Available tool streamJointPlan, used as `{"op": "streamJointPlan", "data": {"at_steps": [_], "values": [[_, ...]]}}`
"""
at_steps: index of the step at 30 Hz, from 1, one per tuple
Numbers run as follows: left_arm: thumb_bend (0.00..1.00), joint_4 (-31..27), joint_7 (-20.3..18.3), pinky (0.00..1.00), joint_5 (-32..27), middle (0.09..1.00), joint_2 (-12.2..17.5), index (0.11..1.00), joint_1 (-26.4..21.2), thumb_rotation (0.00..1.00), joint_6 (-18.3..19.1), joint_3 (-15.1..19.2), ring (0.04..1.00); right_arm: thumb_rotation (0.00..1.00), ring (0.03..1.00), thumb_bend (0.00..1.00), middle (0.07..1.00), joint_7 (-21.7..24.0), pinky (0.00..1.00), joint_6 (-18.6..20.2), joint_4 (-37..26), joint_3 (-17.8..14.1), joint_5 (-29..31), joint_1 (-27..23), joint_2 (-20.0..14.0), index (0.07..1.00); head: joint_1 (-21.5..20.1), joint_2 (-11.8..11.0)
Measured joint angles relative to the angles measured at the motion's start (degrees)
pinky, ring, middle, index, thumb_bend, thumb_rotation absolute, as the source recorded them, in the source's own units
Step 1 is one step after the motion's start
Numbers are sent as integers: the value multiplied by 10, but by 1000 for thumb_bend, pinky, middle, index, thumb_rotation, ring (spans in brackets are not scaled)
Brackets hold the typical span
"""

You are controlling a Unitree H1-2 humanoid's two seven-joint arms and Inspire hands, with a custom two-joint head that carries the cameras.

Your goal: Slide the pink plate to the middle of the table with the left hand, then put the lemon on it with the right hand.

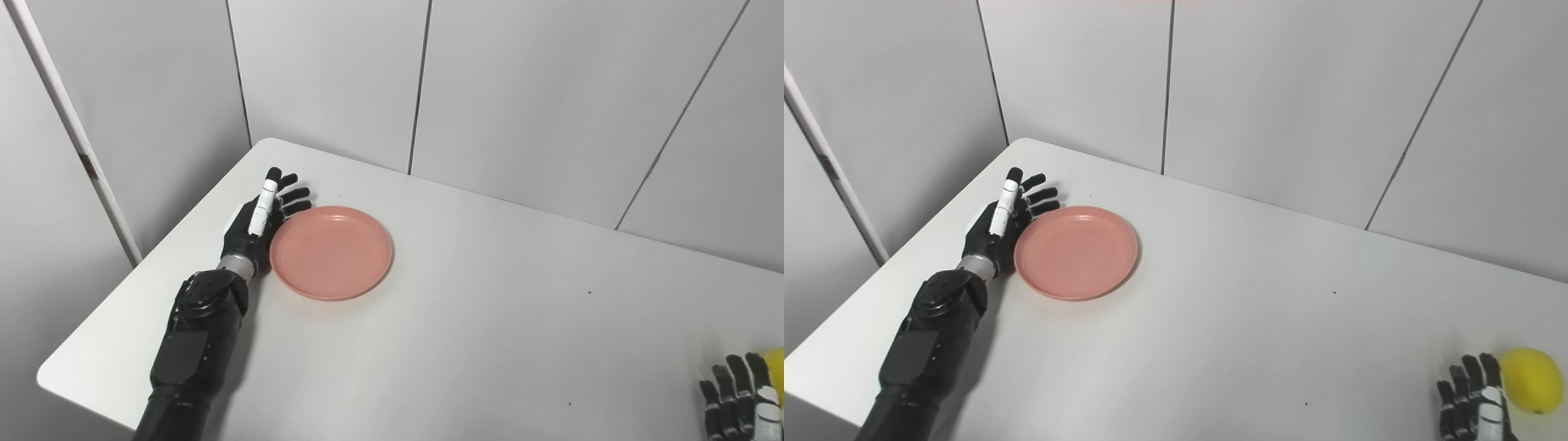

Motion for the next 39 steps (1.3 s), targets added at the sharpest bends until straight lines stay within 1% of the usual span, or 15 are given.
{"op": "streamJointPlan", "data": {"at_steps": [3, 7, 10, 13, 17, 19, 23, 31, 35, 39], "values": [[902, -15, 1, 733, 3, 764, -9, 825, 6, 871, 7, -5, 754, 692, 983, 669, 962, 0, 1000, 0, 0, 0, 0, 0, 1, 956, -1, -1], [886, -38, 7, 745, 5, 787, -23, 832, 16, 878, 17, -10, 769, 693, 979, 662, 958, 0, 1000, 0, -1, 1, 0, 1, 1, 952, -3, 0], [877, -59, 15, 744, 12, 795, -36, 834, 24, 886, 21, -22, 773, 699, 983, 660, 964, 0, 1000, 0, -1, 1, 0, 1, 2, 956, -3, 0], [872, -75, 17, 747, 19, 786, -49, 830, 32, 888, 24, -30, 767, 694, 984, 671, 965, 0, 1000, 0, -1, 2, 0, 1, 2, 957, -2, -1], [870, -92, 26, 749, 24, 763, -66, 819, 36, 869, 33, -33, 754, 691, 982, 649, 966, 0, 1000, 0, -2, 2, 0, 1, 2, 956, -4, 0], [860, -95, 27, 756, 25, 768, -73, 813, 37, 871, 33, -34, 757, 674, 978, 658, 961, -1, 1000, 1, -4, 2, 1, 2, 3, 949, -4, 0], [846, -99, 26, 778, 24, 806, -86, 844, 38, 888, 33, -38, 787, 687, 986, 661, 967, -2, 1000, 1, -6, 3, 1, 3, 7, 960, -4, 1], [861, -100, 24, 770, 25, 787, -95, 833, 39, 896, 32, -52, 774, 676, 982, 650, 964, -2, 1000, 3, -9, 3, 2, 4, 10, 961, -5, 3], [876, -98, 27, 755, 38, 772, -104, 826, 39, 909, 24, -59, 763, 677, 984, 645, 965, -2, 1000, 3, -10, 3, 2, 5, 10, 961, -6, 3], [866, -94, 27, 747, 48, 765, -110, 816, 39, 912, 17, -63, 760, 680, 988, 635, 970, -3, 1000, 4, -12, 4, 2, 6, 13, 963, -6, 3]]}}
